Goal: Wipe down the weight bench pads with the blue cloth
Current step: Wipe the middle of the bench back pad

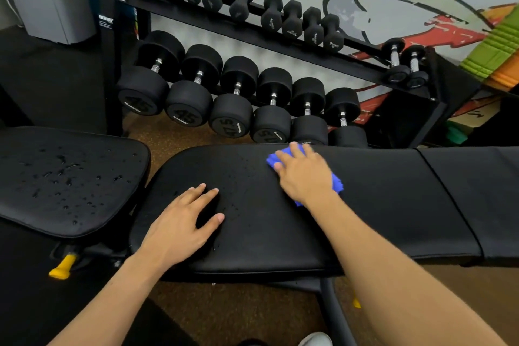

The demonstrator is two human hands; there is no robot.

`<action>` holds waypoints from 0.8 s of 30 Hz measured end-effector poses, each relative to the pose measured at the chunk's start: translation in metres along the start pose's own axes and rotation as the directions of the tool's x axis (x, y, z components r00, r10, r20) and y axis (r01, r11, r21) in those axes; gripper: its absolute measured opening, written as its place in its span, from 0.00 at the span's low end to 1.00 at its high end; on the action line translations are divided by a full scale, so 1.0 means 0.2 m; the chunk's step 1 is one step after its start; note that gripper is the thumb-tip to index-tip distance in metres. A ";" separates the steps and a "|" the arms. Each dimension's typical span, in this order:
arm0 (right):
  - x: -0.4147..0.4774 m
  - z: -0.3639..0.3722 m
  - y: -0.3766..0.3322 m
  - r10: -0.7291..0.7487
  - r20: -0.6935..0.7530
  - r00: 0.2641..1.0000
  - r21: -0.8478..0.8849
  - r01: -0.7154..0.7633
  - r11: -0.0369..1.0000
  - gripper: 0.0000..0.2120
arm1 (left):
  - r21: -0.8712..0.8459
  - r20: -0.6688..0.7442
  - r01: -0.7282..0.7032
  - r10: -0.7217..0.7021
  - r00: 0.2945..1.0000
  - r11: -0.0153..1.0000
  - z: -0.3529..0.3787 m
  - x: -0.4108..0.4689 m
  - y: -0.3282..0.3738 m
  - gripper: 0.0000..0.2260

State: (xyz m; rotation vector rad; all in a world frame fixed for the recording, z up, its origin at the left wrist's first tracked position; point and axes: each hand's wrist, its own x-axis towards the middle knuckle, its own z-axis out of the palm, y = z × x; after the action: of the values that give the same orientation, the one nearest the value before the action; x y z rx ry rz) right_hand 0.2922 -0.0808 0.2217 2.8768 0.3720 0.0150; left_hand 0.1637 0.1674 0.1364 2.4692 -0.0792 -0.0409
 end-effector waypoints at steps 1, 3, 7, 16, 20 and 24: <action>-0.04 0.02 -0.08 -0.077 0.000 0.997 -0.005 0.077 0.997 0.23 | 0.008 0.004 0.009 -0.009 1.000 1.000 -0.01 0.01 -0.01 0.33; -0.21 0.03 -0.18 -0.219 0.003 0.976 0.028 0.219 0.975 0.24 | 0.017 0.002 0.019 -0.019 1.000 1.000 -0.03 0.04 -0.01 0.35; -0.34 -0.01 0.03 -0.193 0.005 0.981 0.041 0.192 0.981 0.29 | -0.008 0.008 0.072 -0.072 0.997 0.997 -0.06 0.06 -0.05 0.38; 0.22 -0.01 0.02 -0.055 -0.008 0.998 0.056 0.056 0.997 0.22 | 0.006 0.056 0.150 -0.150 0.987 0.989 -0.08 0.02 -0.12 0.49; -0.06 -0.01 -0.15 -0.399 0.068 0.915 0.089 0.392 0.915 0.23 | 0.041 0.049 0.162 -0.164 0.985 0.986 -0.10 0.06 -0.09 0.38; 0.16 0.00 -0.05 -0.236 0.028 0.971 0.087 0.233 0.969 0.22 | 0.038 0.060 0.160 -0.162 0.985 0.986 -0.10 0.04 -0.09 0.38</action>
State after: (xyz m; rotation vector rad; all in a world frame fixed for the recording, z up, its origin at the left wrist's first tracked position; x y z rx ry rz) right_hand 0.3207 -0.0624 0.2194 2.8893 0.7194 -0.0989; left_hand 0.1741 0.1937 0.1399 2.5023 0.0941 -0.1888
